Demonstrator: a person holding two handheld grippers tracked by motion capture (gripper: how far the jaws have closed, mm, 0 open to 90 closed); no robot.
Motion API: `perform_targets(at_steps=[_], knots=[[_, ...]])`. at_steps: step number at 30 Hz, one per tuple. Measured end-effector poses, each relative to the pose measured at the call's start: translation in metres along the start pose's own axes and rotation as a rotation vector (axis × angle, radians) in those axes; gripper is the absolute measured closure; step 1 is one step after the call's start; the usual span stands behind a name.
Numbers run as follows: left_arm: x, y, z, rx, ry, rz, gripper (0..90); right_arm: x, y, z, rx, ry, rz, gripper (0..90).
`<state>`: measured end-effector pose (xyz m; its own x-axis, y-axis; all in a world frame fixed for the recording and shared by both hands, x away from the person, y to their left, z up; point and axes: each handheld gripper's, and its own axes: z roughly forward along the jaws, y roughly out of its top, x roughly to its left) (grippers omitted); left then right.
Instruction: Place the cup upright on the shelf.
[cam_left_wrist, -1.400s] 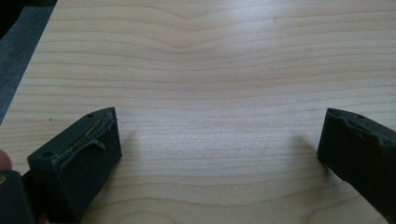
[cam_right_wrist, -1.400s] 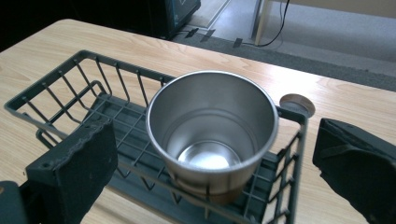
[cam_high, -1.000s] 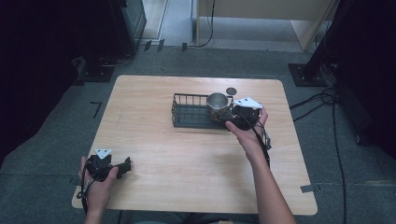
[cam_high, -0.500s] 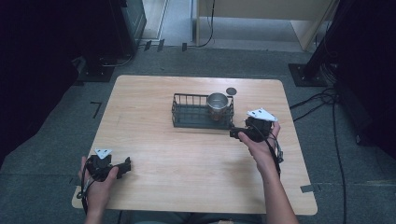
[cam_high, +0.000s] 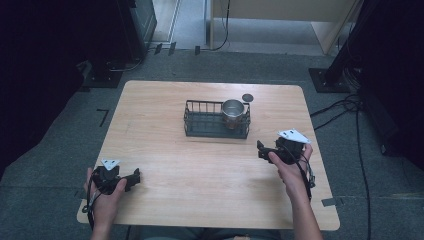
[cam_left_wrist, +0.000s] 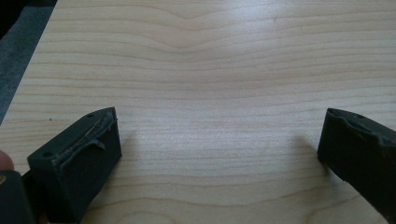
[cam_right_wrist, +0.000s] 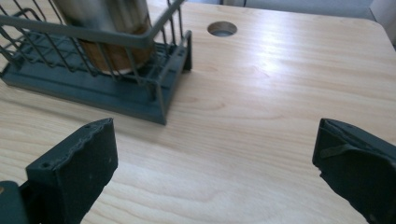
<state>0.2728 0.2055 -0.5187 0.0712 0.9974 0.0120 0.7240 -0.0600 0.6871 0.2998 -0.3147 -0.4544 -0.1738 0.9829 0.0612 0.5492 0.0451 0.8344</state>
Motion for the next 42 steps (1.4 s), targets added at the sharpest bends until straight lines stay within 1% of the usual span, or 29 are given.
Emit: perform_targets(at_steps=[3,4,5,11,12,14,15,18,19,20,21,24,27,30,31,34,38,41,42], knots=[[0.0,0.0,0.0,0.0,0.0,0.0,0.0,-0.006,-0.008,-0.004,0.005,-0.008,0.012,0.0],[0.0,0.0,0.0,0.0,0.0,0.0,0.0,-0.006,-0.008,-0.004,0.005,-0.008,0.012,0.0],[0.0,0.0,0.0,0.0,0.0,0.0,0.0,-0.01,-0.013,-0.006,0.009,-0.015,0.015,0.0],[0.0,0.0,0.0,0.0,0.0,0.0,0.0,-0.02,-0.027,-0.013,0.026,-0.033,0.027,0.0],[0.0,0.0,0.0,0.0,0.0,0.0,0.0,-0.02,-0.027,-0.013,0.026,-0.033,0.027,0.0],[0.0,0.0,0.0,0.0,0.0,0.0,0.0,-0.026,-0.034,-0.016,0.035,-0.043,0.032,0.0],[0.0,0.0,0.0,0.0,0.0,0.0,0.0,-0.026,-0.034,-0.016,0.035,-0.043,0.032,0.0],[0.0,0.0,0.0,0.0,0.0,0.0,0.0,-0.032,-0.045,-0.02,0.05,-0.059,0.043,0.0],[0.0,0.0,0.0,0.0,0.0,0.0,0.0,-0.032,-0.045,-0.02,0.05,-0.059,0.043,0.0],[0.0,0.0,0.0,0.0,0.0,0.0,0.0,-0.035,-0.05,-0.022,0.059,-0.066,0.054,0.0],[0.0,0.0,0.0,0.0,0.0,0.0,0.0,-0.035,-0.05,-0.022,0.059,-0.066,0.054,0.0],[0.0,0.0,0.0,0.0,0.0,0.0,0.0,-0.042,-0.061,-0.027,0.07,-0.079,0.071,0.0],[0.0,0.0,0.0,0.0,0.0,0.0,0.0,-0.045,-0.066,-0.028,0.078,-0.087,0.076,0.0],[0.0,0.0,0.0,0.0,0.0,0.0,0.0,-0.051,-0.075,-0.032,0.093,-0.1,0.083,0.0],[0.0,0.0,0.0,0.0,0.0,0.0,0.0,-0.051,-0.075,-0.032,0.093,-0.1,0.083,0.0],[0.0,0.0,0.0,0.0,0.0,0.0,0.0,-0.058,-0.084,-0.036,0.107,-0.115,0.096,0.0],[0.0,0.0,0.0,0.0,0.0,0.0,0.0,-0.061,-0.091,-0.039,0.119,-0.122,0.1,0.0],[0.0,0.0,0.0,0.0,0.0,0.0,0.0,-0.067,-0.101,-0.042,0.137,-0.136,0.111,0.0],[0.0,0.0,0.0,0.0,0.0,0.0,0.0,-0.067,-0.101,-0.042,0.137,-0.136,0.111,0.0]])
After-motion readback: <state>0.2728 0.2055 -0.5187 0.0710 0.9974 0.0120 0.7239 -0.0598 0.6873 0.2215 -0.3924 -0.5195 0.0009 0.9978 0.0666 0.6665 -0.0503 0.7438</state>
